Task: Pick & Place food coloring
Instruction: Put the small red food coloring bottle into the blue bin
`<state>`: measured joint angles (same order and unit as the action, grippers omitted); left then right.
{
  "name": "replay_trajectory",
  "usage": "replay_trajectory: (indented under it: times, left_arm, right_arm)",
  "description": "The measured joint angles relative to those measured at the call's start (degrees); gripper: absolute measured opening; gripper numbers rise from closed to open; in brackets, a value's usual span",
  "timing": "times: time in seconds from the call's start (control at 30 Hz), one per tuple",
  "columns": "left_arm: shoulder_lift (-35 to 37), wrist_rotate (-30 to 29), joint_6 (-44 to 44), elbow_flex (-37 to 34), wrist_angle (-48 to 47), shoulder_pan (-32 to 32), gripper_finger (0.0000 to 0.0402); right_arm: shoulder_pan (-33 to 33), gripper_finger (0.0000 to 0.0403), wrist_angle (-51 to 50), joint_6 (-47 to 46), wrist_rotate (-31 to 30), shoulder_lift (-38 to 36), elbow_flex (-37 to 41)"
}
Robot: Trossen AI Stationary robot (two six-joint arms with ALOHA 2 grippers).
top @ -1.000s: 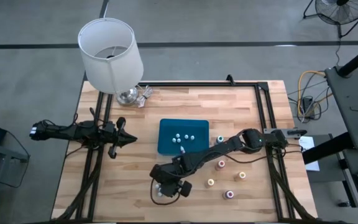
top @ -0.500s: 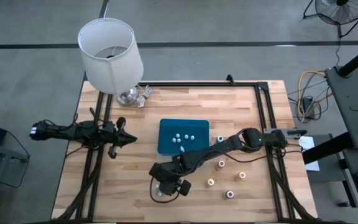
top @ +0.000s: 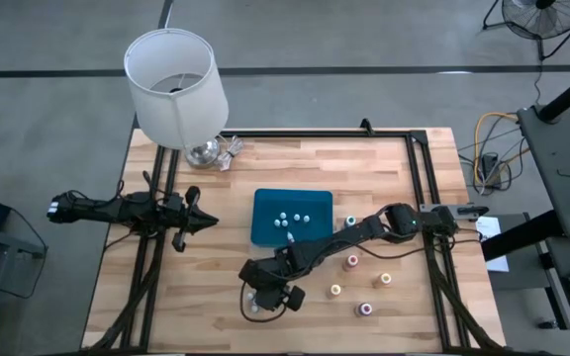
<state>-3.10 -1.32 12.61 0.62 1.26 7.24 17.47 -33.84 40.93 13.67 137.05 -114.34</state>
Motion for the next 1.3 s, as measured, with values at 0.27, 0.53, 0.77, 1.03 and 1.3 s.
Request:
replay_trajectory:
  times: [0.27,0.53,0.77,1.03,1.3]
  left_arm:
    - [0.01,0.0,0.0,0.02,0.0,0.0,0.0]
    - [0.0,0.01,0.0,0.01,0.0,-0.01,0.0]
    - [0.0,0.0,-0.01,0.02,0.0,0.01,0.0]
    - [0.01,0.0,0.0,0.02,0.0,-0.01,0.0]
    - [0.01,0.0,0.0,0.0,0.0,-0.01,0.0]
  right_arm:
    - [0.0,0.0109,0.43,-0.15,0.02,0.0,0.38]
    - [0.0,0.0101,1.47,-0.46,0.07,-0.02,1.0]
    - [0.0,0.0088,1.64,-1.09,0.82,-0.02,1.22]
    - [0.02,0.0058,1.72,-1.53,1.62,-0.11,2.02]
    - [0.0,0.0046,1.56,-3.5,1.64,-0.17,2.29]
